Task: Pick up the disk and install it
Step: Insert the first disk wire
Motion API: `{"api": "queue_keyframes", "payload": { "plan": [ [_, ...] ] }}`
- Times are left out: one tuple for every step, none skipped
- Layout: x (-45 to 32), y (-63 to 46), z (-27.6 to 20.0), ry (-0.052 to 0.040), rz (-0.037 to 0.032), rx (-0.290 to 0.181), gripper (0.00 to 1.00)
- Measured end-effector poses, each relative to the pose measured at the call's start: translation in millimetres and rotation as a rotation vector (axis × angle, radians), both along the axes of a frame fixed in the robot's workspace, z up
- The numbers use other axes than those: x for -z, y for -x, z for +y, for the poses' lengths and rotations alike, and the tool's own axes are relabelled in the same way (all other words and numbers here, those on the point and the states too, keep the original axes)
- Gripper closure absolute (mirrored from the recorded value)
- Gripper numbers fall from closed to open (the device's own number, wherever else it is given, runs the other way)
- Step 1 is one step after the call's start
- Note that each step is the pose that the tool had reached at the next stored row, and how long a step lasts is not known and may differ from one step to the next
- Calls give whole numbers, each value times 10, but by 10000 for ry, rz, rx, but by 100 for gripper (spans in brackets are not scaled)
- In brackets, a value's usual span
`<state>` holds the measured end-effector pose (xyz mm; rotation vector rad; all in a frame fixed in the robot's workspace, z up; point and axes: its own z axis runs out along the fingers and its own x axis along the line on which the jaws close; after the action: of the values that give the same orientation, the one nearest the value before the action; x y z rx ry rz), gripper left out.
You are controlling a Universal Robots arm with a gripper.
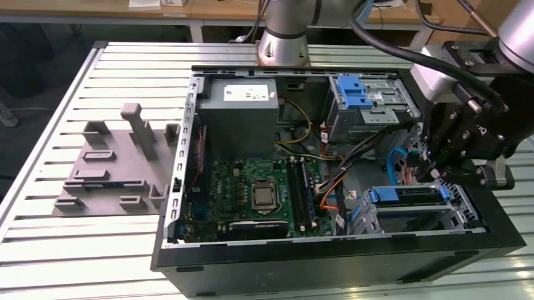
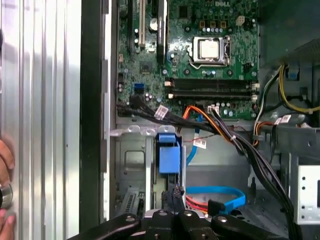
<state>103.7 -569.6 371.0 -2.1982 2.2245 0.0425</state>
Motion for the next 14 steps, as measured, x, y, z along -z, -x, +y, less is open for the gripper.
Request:
{"api": "queue_keyframes", "payload": {
  "plan": [
    [1,-28,4,0,7,0,88],
    [2,-56,7,1,15,0,88],
    [3,-83,10,0,21,1,88],
    [5,-110,13,0,26,0,88],
    [6,-137,16,1,31,0,88],
    [8,-163,18,1,37,0,88],
    [9,-186,20,1,40,-1,88],
    [10,-209,22,1,43,0,88],
    [11,-228,24,0,45,0,88],
    [11,-244,27,0,45,0,88],
    [11,-259,29,1,46,0,88],
    [11,-274,32,1,47,1,88],
    [11,-285,34,1,47,0,88],
    [12,-292,38,-1,46,0,88]
  ]
}}
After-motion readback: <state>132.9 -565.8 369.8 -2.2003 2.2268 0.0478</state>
